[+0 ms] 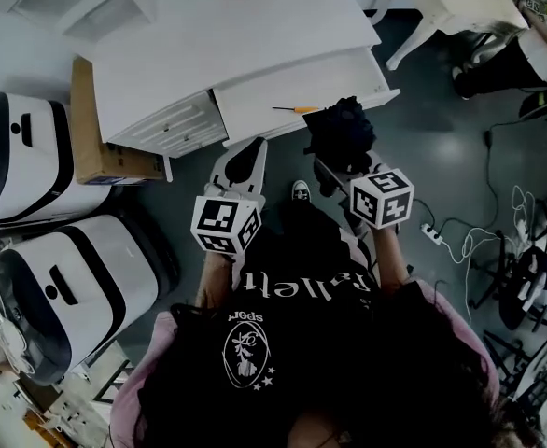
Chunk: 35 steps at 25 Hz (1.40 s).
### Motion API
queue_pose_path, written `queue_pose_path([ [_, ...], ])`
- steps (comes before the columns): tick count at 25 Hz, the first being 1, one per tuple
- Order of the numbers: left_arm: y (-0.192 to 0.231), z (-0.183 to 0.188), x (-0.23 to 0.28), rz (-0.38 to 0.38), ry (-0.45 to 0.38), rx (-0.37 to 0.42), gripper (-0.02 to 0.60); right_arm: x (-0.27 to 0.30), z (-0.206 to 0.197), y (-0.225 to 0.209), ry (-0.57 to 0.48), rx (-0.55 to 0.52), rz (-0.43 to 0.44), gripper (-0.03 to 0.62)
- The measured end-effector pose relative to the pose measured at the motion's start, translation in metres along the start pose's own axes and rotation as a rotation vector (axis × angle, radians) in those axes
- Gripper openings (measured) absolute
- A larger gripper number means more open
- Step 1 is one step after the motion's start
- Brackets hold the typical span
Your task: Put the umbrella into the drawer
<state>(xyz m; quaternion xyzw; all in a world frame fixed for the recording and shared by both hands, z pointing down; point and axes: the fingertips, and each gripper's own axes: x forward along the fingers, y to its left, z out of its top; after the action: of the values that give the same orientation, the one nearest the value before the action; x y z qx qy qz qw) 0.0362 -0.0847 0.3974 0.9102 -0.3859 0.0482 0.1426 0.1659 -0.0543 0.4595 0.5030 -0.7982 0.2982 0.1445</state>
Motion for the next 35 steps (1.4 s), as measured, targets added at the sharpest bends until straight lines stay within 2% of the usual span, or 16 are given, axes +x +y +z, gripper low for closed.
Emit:
queue_pose_path([
  [7, 0.008, 0.011, 0.06, 0.099, -0.002, -0.027, 0.017, 0.035, 0.041, -0.08, 0.103, -0.192, 0.033, 0.285],
  [13, 0.014, 0.012, 0.09, 0.159, 0.005, -0.042, 0.017, 0.081, 0.062, -0.124, 0.212, -0.368, 0.076, 0.285],
  [20, 0.032, 0.014, 0.102, 0.199, 0.013, -0.033, 0.017, 0.147, 0.066, -0.139, 0.342, -0.537, 0.154, 0.285],
  [26, 0.059, 0.017, 0.107, 0.213, 0.02, -0.029, 0.017, 0.2, 0.048, -0.136, 0.483, -0.669, 0.193, 0.285],
  [32, 0.095, 0.032, 0.113, 0.234, 0.001, -0.028, 0.017, 0.244, 0.024, -0.126, 0.636, -0.759, 0.222, 0.285],
  [35, 0.111, 0.032, 0.113, 0.243, 0.003, -0.021, 0.017, 0.266, 0.017, -0.136, 0.711, -0.861, 0.192, 0.285],
])
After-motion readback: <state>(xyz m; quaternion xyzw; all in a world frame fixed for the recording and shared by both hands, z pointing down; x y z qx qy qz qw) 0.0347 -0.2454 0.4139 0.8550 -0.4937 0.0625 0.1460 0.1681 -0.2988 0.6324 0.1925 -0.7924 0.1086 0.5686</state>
